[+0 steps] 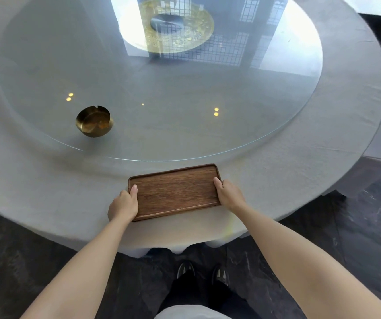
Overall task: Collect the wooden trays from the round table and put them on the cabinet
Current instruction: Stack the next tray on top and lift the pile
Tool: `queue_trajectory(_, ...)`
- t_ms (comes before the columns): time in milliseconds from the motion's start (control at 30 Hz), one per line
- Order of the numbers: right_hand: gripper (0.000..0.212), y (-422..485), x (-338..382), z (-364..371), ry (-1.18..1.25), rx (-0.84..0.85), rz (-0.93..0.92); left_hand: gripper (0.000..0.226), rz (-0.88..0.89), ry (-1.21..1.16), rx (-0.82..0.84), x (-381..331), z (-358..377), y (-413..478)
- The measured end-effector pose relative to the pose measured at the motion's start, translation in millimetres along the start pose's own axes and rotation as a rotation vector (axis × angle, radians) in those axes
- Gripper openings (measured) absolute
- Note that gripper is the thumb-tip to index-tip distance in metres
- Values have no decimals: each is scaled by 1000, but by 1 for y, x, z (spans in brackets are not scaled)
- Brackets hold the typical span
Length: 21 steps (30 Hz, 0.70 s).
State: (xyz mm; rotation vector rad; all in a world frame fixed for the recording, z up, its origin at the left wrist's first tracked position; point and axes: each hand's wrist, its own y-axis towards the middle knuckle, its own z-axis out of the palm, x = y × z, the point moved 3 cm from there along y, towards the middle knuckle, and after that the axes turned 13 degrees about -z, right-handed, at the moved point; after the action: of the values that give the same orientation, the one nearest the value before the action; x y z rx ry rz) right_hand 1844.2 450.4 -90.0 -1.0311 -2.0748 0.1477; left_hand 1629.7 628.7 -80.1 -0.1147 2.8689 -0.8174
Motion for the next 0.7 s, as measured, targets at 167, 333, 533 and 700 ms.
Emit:
queue_trajectory(167,52,-12,-21,-17,103,-54,41,63,67,-23,6,-20,7,-15)
queue_trajectory(333,46,-37,-67,-62,182,-142,116,62,184,2,44,-79,23,-50)
queue_trajectory(533,49,-86,-146,-151,276,-349,258,62,415,78,91,-189,67,-129)
queue_trajectory(700,42,-134,-243,-246,332,-541,358,63,609,107,118,-297,125,-232)
